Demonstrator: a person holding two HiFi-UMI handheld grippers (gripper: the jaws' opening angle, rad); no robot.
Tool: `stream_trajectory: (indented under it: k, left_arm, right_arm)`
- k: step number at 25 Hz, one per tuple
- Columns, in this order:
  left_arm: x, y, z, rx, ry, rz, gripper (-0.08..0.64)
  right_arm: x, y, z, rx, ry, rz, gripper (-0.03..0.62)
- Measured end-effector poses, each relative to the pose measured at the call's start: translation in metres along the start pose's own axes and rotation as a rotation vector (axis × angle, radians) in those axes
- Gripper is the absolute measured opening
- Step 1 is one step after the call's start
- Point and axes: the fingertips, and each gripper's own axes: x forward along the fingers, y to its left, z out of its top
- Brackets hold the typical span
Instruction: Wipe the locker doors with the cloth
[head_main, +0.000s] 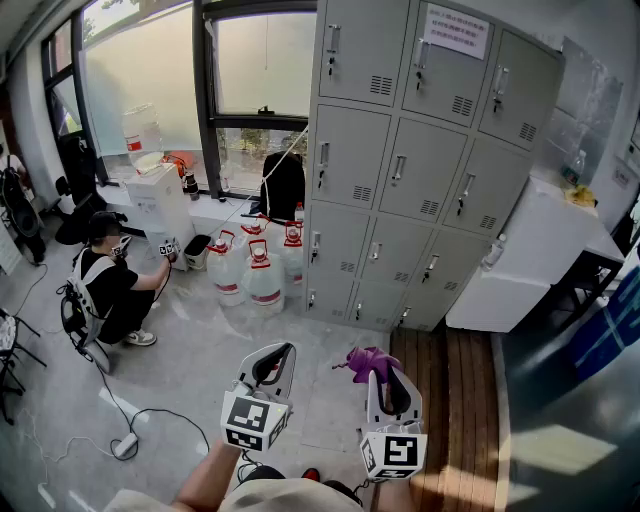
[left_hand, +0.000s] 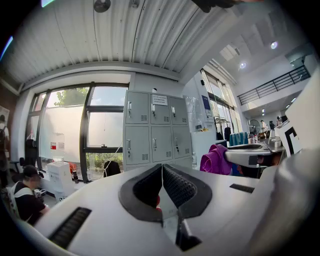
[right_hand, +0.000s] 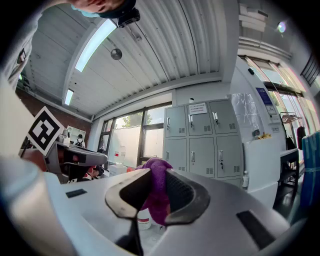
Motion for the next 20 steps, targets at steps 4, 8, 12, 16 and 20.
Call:
stream_trajectory:
  k: [4,8,12,16,20]
  left_arm:
    - [0.005,-0.002,0.0,-0.001,0.001,0.002,0.026]
    - [0.011,-0.004,-0.002,0.0,0.007,0.002,0.026]
    - [0.014,-0.006,-0.005,0.003,0.015,0.005,0.027]
    - [0.019,-0.004,-0.008,0.003,0.022,0.014,0.028]
    - [0.027,0.002,-0.01,0.001,0.028,0.027,0.026]
  right_arm:
    - [0.002,-0.006,-0.001,0.015,0.009,-0.005,0.095]
    - [0.005,-0.009,-0.004,0.021,0.007,0.005,0.095]
    - [0.007,-0.013,-0.009,0.031,0.018,0.004,0.095]
    - [0.013,-0.015,-0.012,0.029,0.015,0.019,0.095]
    - [0.027,-0.017,-0.016,0.037,0.018,0.029,0.095]
